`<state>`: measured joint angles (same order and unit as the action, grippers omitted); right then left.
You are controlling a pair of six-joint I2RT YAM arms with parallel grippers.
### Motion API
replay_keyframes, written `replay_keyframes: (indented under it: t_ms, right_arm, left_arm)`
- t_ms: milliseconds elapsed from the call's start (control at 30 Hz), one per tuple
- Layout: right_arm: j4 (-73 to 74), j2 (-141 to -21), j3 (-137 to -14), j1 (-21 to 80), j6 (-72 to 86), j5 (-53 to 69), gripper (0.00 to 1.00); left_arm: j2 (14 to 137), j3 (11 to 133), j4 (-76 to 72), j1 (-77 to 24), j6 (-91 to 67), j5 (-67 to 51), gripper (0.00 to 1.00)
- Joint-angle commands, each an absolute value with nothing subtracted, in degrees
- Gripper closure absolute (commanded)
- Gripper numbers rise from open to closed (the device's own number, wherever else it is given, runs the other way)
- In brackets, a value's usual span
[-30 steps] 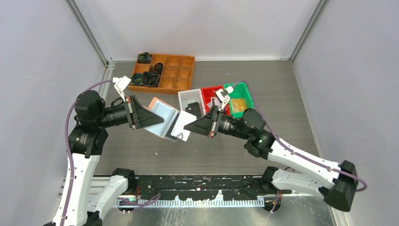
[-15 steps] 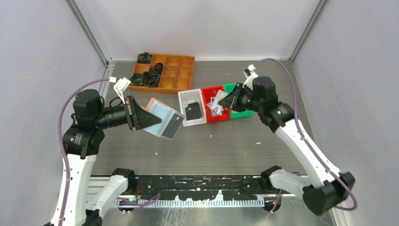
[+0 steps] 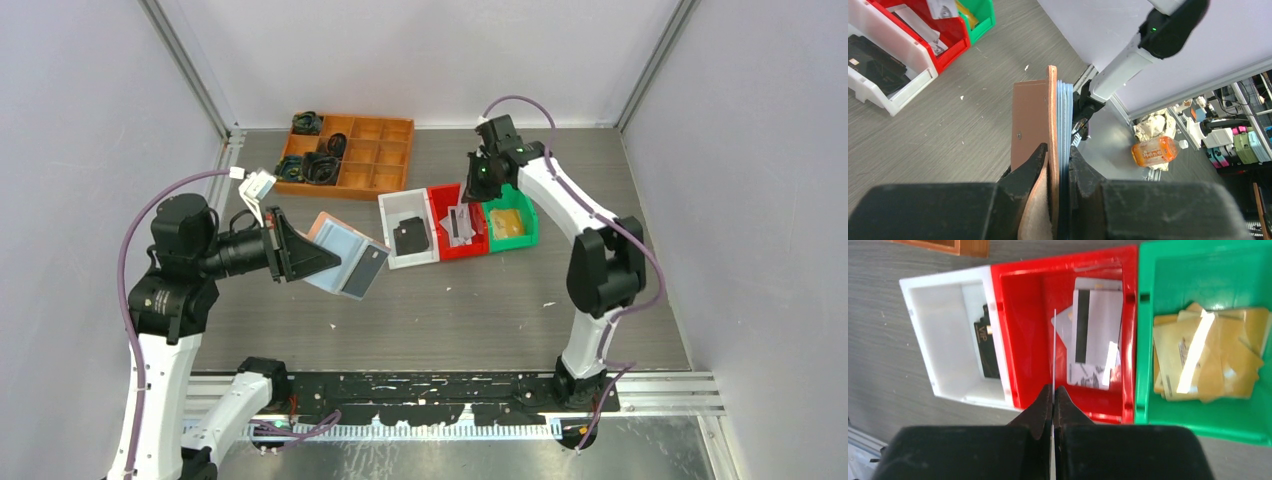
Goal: Take the credit cards out of the card holder
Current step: Place the credit card in the storage box.
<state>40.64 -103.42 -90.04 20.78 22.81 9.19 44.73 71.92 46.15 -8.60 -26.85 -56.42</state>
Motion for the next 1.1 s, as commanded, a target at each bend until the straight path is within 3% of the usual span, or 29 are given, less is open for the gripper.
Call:
replay_keyframes:
  t_ms: [0,267,533,833,900,1067]
  right_arm:
    - [42.4,-109.7,-97.4,21.5,20.0,10.9,0.97]
    - [42.4,-116.8,-99.9,25.0,18.6,9.2,0.94]
    - [41.8,-115.0,-97.4,25.1,17.8,3.3,0.6]
    - [41.9,-99.6,-96.3,28.1,19.8,-2.4,0.51]
    - [37.5,-92.8,-92.7,28.3,24.0,5.0,0.43]
    - [3.8,-72.5,-66.9,28.5,48.0,21.7,0.15]
  left_arm:
    - [43.2,74.0,41.5,-8.4,-28.4,-58.7,1.0]
    - [42.6,73.6,39.5,-8.4,-30.2,-56.4,1.0]
    - [41.9,72.5,38.8,-8.4,-31.4,-57.2,1.0]
    - [41.6,72.1,36.8,-8.4,-33.4,-57.1,1.0]
    - [41.2,71.4,34.9,-8.4,-34.9,-56.5,1.0]
    - [38.7,65.9,25.0,-8.5,-42.1,-51.9,1.0]
